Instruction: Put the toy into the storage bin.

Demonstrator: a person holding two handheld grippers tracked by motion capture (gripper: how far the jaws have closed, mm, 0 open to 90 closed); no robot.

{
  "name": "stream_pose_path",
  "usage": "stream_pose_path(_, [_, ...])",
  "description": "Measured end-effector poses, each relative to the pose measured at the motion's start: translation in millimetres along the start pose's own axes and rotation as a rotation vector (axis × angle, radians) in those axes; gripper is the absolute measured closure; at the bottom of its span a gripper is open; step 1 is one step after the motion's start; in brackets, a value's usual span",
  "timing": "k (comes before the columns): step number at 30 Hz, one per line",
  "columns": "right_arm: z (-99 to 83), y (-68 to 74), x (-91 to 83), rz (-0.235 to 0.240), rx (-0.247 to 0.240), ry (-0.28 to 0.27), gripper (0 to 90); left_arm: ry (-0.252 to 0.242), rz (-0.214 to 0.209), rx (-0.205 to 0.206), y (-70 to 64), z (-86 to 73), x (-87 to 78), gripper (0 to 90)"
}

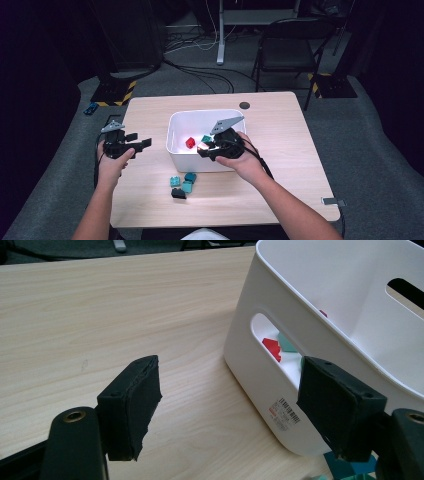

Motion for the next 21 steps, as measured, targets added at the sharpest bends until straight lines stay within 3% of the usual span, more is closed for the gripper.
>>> stream_pose_path(11, [25.3, -27.6, 5.7, -0.059, 0.008, -0.011, 66.2, -0.002, -0.003, 0.002, -0.1, 0.5, -0.5, 25.0])
stream_pose_path(21, [42.6, -42.9, 17.4, -0.090, 0.007, 0.000, 66.1, -0.006, -0.004, -0.005, 0.5, 1.1, -1.5, 25.0])
Point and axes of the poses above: each handheld gripper's, and its own axes: x roughly forward along the jaws, z roughly out of its top, y roughly to its left, the point moved 7 cm from there along x, roughly forward along the jaws, and after that the axes turned 5 degrees about x, right-handed, at the moved point
